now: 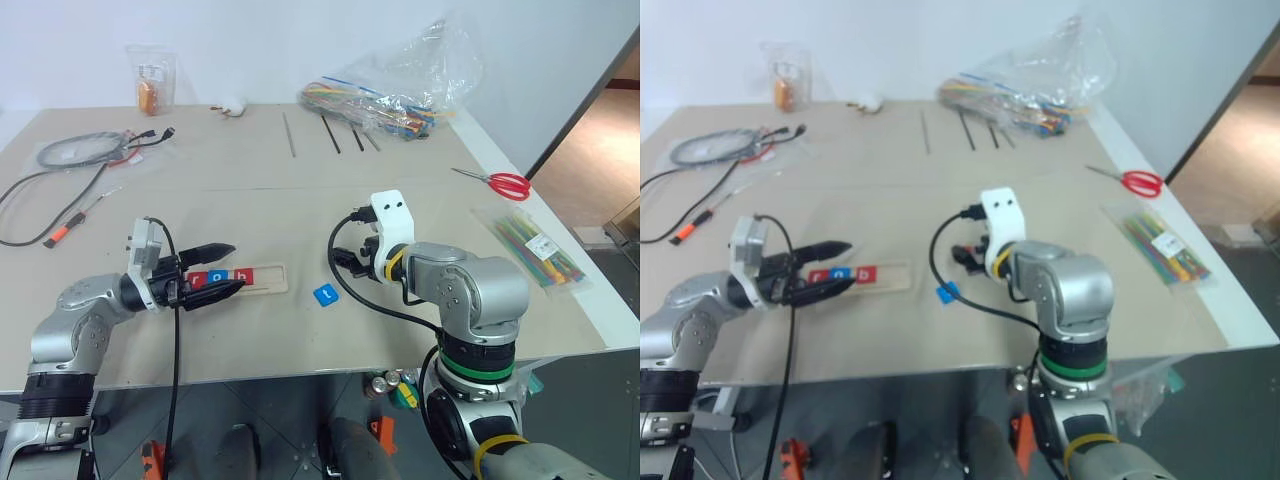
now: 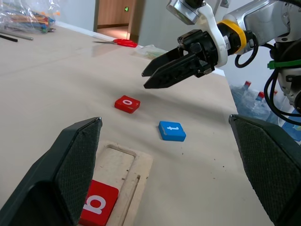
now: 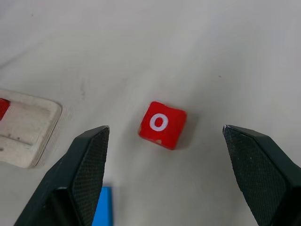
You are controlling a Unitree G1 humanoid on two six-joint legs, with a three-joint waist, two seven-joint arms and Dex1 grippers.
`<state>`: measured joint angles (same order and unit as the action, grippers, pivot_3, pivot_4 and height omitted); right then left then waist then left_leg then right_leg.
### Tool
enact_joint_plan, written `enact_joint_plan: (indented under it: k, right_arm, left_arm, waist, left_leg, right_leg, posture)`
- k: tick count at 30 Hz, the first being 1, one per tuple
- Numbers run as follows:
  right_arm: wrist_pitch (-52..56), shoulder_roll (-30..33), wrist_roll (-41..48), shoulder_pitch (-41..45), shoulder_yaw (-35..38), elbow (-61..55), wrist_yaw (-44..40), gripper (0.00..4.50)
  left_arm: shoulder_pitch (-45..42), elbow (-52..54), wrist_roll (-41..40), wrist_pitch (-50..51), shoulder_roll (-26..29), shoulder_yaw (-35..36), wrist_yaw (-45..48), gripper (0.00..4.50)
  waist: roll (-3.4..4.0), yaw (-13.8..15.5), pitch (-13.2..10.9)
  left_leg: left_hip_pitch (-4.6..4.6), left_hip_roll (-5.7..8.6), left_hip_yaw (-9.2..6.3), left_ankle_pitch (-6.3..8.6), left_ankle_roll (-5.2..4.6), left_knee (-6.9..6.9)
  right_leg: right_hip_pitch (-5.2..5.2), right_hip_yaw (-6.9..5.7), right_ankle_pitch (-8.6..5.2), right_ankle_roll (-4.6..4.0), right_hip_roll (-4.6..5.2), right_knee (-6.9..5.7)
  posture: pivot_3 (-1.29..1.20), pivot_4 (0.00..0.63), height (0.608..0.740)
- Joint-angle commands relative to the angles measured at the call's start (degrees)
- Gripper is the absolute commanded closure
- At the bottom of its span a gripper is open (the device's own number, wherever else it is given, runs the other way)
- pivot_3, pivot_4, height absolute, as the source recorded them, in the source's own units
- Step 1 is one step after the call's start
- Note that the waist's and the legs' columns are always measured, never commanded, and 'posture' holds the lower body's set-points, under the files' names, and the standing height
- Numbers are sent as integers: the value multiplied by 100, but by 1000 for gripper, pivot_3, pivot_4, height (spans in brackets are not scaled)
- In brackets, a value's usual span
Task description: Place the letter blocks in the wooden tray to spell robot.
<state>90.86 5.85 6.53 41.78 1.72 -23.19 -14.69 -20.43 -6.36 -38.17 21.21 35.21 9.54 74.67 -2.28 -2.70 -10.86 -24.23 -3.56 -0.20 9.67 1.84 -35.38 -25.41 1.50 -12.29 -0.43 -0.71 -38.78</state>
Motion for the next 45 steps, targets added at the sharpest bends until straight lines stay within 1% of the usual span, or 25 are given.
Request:
enact_joint_plan:
  k: [1,6,11,22,27,28,30,31,35,36,42,45]
  right_arm:
    - [-264,-5,31,-67,-316,-86,156,534]
    - [-805,33,-38,-291,-720,230,320,534]
    - [-1055,-150,-11,-345,-716,590,469,534]
    - [-1433,-240,-57,-306,-742,998,721,534]
    - [-1571,-320,-109,-257,-705,1145,905,534]
    - [-1584,-325,-115,-256,-708,1157,919,844]
    - [-1606,-324,-130,-257,-717,1174,954,1310]
    - [-1643,-314,-155,-257,-726,1191,981,1723]
    - [-1788,-287,-285,-233,-704,1315,1140,3061]
    - [-1802,-286,-289,-231,-703,1328,1141,3329]
    - [-1822,-226,-298,-272,-724,1274,1106,3335]
    - [-1647,-64,-190,-274,-653,1094,938,3335]
  left_arm:
    - [-216,-68,-1,-7,109,87,38,0]
    - [-337,-19,-120,134,328,203,129,0]
    - [-426,24,-155,222,436,175,200,0]
    - [-245,130,-135,247,346,126,172,0]
    - [-241,139,-137,270,332,124,149,0]
    - [-245,139,-134,267,328,123,147,0]
    - [-248,139,-130,259,319,125,141,0]
    - [-253,135,-128,254,314,126,137,0]
    - [-260,130,-117,235,294,127,132,0]
    - [-264,122,-113,229,288,127,133,0]
    - [-277,78,-89,183,262,131,141,0]
    - [-284,47,-77,152,249,132,145,0]
  waist:
    - [0,-1,0]
    - [0,-11,0]
    - [0,-9,0]
    - [0,-8,0]
    - [0,-8,0]
    - [-1,-8,0]
    - [0,-8,0]
    - [-1,-8,0]
    - [-1,-8,0]
    - [-1,-8,0]
    - [0,-6,0]
    - [0,-5,0]
  left_leg:
    - [0,0,0,0,0,0]
    - [0,-1,-2,0,-1,2]
    - [0,-1,-2,0,-1,2]
    - [-3,-2,-2,1,-1,3]
    - [-2,-2,-3,0,-1,1]
    - [-2,-2,-3,0,-1,0]
    - [-2,-2,-3,0,-2,-2]
    - [-2,-2,-3,0,-2,-2]
    - [-2,-2,-3,0,-2,-1]
    - [-2,-2,-3,0,-2,0]
    - [-2,-2,-3,0,-2,0]
    - [-2,-1,-3,0,-2,0]
  right_leg:
    - [0,0,0,0,0,1]
    - [-1,-1,-1,-2,-3,2]
    - [-1,-2,-1,-1,-2,1]
    - [-1,-3,-1,-1,-2,8]
    - [-1,-3,-10,-18,-2,8]
    - [0,-3,-10,-18,-1,8]
    - [0,-3,-10,-19,0,8]
    - [0,-2,-9,-19,0,8]
    - [0,-3,-10,-21,-1,8]
    - [-1,-3,-11,-22,-2,8]
    - [0,-3,-10,-19,0,8]
    - [0,-3,-10,-20,0,8]
  posture:
    - [0,150,740]
    - [0,150,740]
    - [0,150,740]
    - [0,150,740]
    - [0,150,740]
    - [0,150,740]
    - [0,150,740]
    - [0,150,740]
    - [0,150,740]
    - [0,150,740]
    - [0,150,740]
    - [0,150,740]
